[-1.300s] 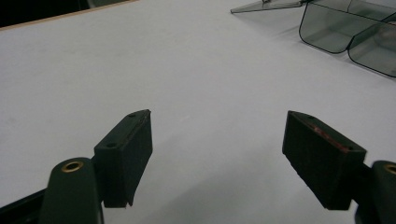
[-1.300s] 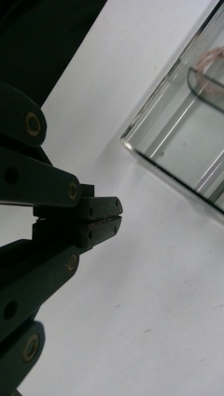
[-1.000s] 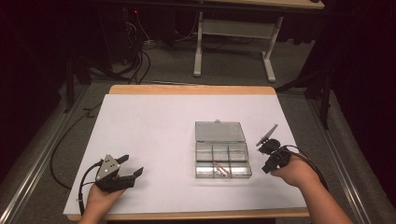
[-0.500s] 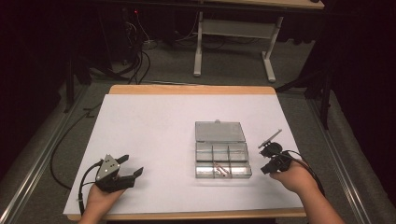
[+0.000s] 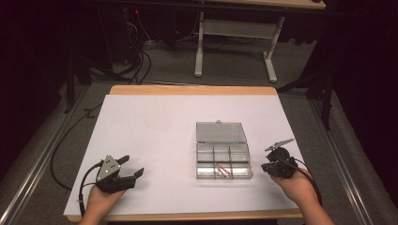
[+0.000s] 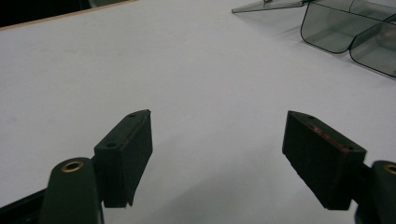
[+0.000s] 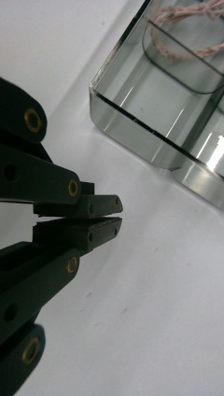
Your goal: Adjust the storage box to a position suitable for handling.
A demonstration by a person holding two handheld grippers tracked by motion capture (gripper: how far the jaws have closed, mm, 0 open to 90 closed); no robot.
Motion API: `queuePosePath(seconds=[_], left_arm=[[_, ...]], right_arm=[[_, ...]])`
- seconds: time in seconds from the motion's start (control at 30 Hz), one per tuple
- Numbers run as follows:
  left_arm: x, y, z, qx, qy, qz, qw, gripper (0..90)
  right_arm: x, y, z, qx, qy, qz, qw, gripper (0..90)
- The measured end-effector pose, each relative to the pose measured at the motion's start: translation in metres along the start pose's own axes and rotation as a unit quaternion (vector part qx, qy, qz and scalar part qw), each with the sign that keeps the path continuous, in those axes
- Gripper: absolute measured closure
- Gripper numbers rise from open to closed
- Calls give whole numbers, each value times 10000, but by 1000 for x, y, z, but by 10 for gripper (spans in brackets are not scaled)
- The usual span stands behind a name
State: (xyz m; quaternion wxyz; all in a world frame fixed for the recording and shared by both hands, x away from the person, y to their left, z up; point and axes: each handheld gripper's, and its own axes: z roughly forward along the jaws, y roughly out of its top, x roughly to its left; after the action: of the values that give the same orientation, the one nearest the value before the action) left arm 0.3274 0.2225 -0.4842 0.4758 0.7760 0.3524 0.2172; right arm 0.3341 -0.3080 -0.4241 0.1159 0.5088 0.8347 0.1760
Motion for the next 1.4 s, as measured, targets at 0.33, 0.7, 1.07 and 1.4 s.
queuePosePath(seconds=[0.33,0.7,1.07,1.4], left_arm=[[0,0,0,2,9,0,10000,252],[0,0,0,-34,73,-32,10000,257],[1,-1,-1,-80,152,-141,9998,267],[6,1,-1,-71,50,-390,9992,282]], right_arm=[[5,-14,3,-901,-170,48,9958,880],[8,-27,15,-1792,-235,217,9833,882],[4,-41,23,-2316,-272,282,9720,883],[0,-41,26,-2627,-224,248,9643,882]])
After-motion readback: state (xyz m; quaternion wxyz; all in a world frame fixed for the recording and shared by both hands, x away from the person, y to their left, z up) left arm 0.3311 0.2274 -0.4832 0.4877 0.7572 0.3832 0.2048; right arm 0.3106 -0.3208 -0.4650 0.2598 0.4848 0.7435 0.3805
